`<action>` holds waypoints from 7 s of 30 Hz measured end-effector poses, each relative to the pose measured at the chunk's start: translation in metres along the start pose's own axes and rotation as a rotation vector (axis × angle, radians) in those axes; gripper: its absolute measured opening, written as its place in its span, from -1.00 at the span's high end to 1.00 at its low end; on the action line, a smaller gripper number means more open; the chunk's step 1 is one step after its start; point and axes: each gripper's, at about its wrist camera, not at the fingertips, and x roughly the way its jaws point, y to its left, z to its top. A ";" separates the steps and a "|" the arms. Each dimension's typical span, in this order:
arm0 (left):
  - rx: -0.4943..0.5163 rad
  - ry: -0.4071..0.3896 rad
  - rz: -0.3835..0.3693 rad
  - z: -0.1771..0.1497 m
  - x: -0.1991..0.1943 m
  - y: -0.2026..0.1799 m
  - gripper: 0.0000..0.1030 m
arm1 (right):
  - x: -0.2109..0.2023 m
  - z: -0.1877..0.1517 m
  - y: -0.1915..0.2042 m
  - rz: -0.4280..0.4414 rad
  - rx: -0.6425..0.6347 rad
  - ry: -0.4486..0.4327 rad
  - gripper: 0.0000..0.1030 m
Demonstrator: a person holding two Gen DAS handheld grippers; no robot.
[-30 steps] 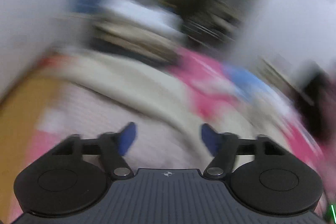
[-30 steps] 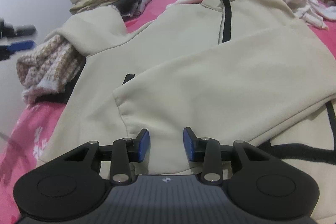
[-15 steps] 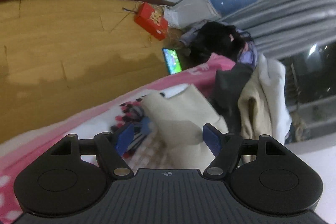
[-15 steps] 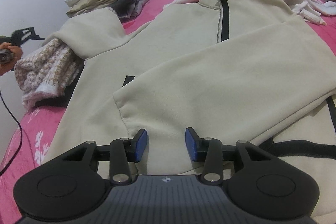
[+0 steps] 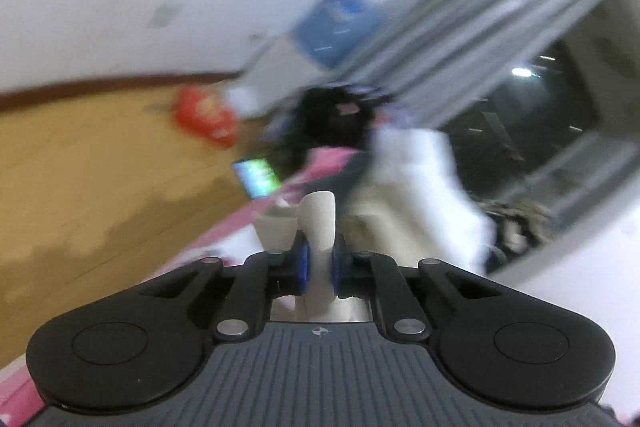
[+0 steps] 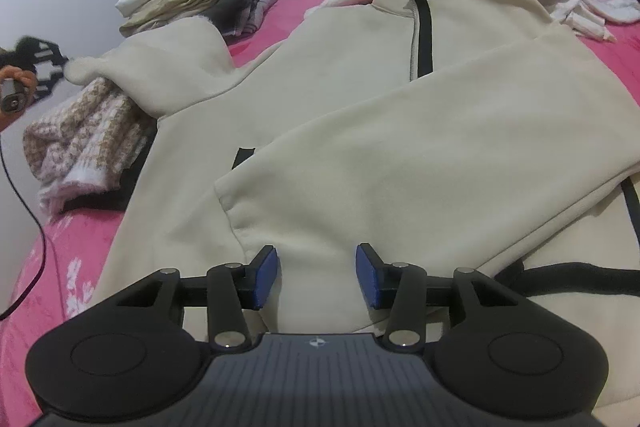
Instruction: Fold clothes
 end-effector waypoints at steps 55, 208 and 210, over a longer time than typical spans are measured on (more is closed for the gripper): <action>0.586 0.993 -0.408 -0.348 -0.081 -0.050 0.25 | -0.187 -0.053 -0.156 0.081 0.638 -0.265 0.77; 1.325 0.361 -0.103 -0.405 -0.106 -0.086 -0.07 | -0.146 -0.031 -0.100 -0.235 0.192 -0.355 0.73; 1.324 0.360 -0.100 -0.405 -0.107 -0.086 -0.07 | -0.133 -0.031 -0.090 -0.212 0.142 -0.312 0.73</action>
